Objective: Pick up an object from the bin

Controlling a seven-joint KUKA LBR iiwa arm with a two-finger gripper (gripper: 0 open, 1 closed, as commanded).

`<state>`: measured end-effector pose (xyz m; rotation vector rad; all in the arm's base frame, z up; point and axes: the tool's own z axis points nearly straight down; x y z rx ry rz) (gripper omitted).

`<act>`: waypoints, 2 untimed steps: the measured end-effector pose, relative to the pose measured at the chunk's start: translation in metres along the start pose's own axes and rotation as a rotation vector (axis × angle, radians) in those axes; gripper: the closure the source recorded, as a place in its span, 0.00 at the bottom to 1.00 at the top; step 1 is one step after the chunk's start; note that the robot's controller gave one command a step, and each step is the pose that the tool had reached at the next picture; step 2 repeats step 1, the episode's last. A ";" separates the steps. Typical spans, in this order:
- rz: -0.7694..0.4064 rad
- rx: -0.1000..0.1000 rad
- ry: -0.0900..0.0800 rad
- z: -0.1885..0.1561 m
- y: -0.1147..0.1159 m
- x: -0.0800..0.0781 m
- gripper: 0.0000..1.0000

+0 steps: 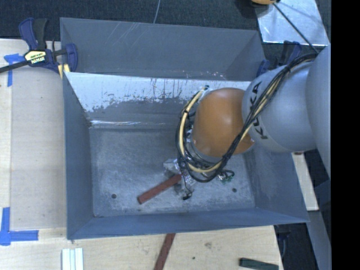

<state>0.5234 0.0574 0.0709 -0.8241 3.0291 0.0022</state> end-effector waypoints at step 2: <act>-0.058 0.002 -0.001 -0.132 0.000 -0.020 1.00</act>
Offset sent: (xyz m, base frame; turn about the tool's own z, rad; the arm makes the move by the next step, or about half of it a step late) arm 0.0000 0.0000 0.0000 0.0000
